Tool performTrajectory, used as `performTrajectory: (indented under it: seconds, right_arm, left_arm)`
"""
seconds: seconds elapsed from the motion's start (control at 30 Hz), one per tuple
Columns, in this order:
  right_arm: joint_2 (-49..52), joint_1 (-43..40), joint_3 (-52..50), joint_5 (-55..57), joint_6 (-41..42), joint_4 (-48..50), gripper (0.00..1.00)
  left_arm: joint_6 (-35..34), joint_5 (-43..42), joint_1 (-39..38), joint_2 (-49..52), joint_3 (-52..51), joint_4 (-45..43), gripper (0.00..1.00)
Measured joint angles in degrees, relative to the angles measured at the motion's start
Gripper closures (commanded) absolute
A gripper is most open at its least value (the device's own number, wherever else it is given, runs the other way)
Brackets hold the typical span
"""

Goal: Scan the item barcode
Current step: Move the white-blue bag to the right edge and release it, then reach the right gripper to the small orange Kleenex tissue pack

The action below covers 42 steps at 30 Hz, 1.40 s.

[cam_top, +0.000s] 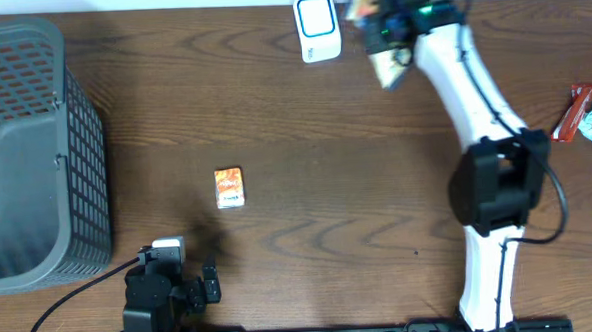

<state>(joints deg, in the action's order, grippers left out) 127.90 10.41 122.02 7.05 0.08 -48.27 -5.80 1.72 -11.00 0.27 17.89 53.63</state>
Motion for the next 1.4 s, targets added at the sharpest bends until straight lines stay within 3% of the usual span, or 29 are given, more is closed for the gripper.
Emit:
performTrajectory:
  seconds: [0.2,0.47,0.7,0.77,0.8,0.87,0.9,0.93,1.13,1.4]
  right_arm:
    - [2.0,-8.8,0.1,5.6,-2.9,-3.2,0.99]
    - [13.8,-20.7,0.0,8.5,-3.7,-4.7,0.99]
    - [14.2,-28.3,0.2,11.0,-3.7,-4.6,0.98]
    - [14.2,-30.6,0.2,11.0,-3.6,-4.7,0.87]
    - [14.2,-31.8,0.2,11.0,-3.4,-4.9,0.73]
    - [14.1,-33.9,0.2,10.7,-3.0,-5.9,0.57]
    - [14.1,-34.6,0.2,10.4,-2.6,-6.2,0.39]
    - [13.7,-35.8,0.2,9.6,-2.5,-6.6,0.01]
    - [8.1,-36.5,0.0,2.2,-1.9,-6.6,0.01]
    - [-14.8,-30.6,0.3,-15.8,6.4,-7.6,0.01]
  left_arm:
    - [0.0,0.0,0.0,0.0,0.0,0.0,0.0]
    - [0.0,0.0,0.0,0.0,0.0,0.0,0.0]
    - [0.0,0.0,0.0,0.0,0.0,0.0,0.0]
    - [0.0,0.0,0.0,0.0,0.0,0.0,0.0]
    - [0.0,0.0,0.0,0.0,0.0,0.0,0.0]
    - [0.0,0.0,0.0,0.0,0.0,0.0,0.0]
    - [0.0,0.0,0.0,0.0,0.0,0.0,0.0]
    - [0.0,0.0,0.0,0.0,0.0,0.0,0.0]
    - [0.0,0.0,0.0,0.0,0.0,0.0,0.0]
    - [0.0,0.0,0.0,0.0,0.0,0.0,0.0]
